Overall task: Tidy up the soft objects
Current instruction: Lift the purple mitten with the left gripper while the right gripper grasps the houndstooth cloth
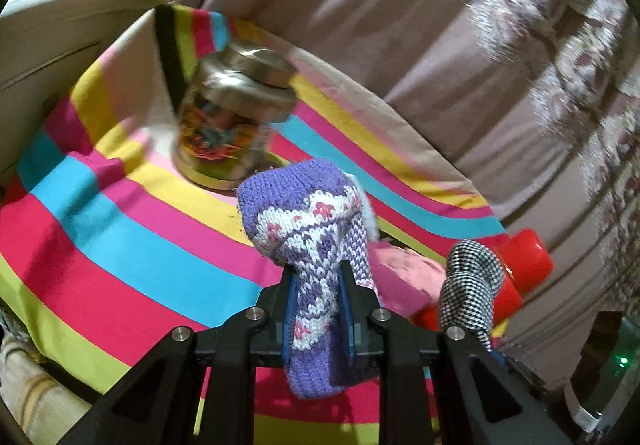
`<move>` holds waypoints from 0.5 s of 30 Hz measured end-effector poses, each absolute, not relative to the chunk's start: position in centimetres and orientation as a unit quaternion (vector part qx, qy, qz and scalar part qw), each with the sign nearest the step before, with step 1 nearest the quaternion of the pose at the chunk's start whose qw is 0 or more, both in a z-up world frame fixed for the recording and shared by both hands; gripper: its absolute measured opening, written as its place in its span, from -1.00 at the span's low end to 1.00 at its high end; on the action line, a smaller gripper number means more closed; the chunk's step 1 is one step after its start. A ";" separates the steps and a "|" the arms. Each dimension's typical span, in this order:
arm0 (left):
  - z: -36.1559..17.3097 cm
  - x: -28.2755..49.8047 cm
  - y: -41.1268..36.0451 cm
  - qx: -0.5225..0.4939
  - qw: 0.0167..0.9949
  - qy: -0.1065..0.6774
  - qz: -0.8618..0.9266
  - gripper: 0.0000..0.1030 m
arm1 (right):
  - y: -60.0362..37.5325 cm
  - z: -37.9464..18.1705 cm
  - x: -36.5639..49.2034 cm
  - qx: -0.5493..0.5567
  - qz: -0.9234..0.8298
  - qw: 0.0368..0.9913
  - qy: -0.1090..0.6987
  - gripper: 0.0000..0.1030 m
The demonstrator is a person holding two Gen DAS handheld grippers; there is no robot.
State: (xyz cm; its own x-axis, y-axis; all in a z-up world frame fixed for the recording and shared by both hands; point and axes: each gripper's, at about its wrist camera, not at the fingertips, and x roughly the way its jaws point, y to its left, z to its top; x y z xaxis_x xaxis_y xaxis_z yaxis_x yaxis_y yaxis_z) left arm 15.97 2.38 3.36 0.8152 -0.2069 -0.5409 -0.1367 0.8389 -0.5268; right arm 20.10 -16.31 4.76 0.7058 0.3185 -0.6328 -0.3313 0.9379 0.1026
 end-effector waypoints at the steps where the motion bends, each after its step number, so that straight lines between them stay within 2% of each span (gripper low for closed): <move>1: 3.7 15.9 1.8 -0.279 0.911 0.303 -0.026 -0.62 | -17.2 4.9 19.7 -0.004 0.170 0.925 0.341 -0.62; 15: 4.3 14.5 -9.6 -0.242 0.889 0.357 -0.154 -0.62 | -26.7 5.4 16.0 0.043 0.101 0.930 0.352 -0.62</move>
